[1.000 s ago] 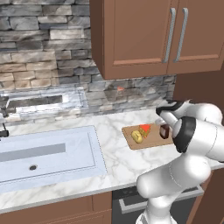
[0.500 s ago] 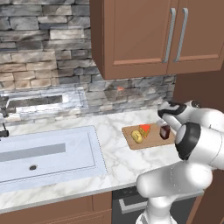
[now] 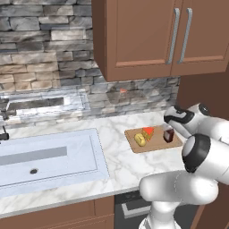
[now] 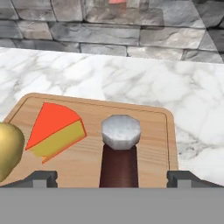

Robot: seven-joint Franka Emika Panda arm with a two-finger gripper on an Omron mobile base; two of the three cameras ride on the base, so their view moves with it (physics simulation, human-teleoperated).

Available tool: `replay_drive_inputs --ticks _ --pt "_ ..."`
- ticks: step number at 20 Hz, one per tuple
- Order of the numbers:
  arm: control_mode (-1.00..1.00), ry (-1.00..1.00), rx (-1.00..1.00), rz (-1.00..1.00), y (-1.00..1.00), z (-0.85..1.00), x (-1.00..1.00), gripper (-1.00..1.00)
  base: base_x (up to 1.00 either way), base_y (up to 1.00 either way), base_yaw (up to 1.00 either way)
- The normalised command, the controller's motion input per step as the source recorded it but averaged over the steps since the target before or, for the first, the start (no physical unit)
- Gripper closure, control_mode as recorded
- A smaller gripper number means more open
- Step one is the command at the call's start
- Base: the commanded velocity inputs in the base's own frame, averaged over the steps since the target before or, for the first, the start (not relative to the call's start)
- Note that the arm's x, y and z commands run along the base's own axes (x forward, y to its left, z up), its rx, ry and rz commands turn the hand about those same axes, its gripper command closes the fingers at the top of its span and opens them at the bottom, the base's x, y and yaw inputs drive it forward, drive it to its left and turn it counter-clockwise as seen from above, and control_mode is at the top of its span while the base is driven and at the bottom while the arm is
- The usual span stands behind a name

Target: Retrieve the reheated potato from the microwave, then place the potato, cheese, and condiment on the cutting board.

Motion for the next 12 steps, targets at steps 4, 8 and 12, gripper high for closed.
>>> replay_drive_inputs --ticks 4,8,12 --pt "-1.0 0.0 0.0 0.0 0.0 0.17 -0.24 -1.0 0.0 0.0 0.0" --pt "-1.0 0.0 0.0 -0.01 0.0 0.23 -0.27 -1.0 0.0 0.0 0.0" --pt "-1.0 0.02 0.0 -0.06 0.0 0.35 -0.25 -1.0 0.0 0.0 0.0"
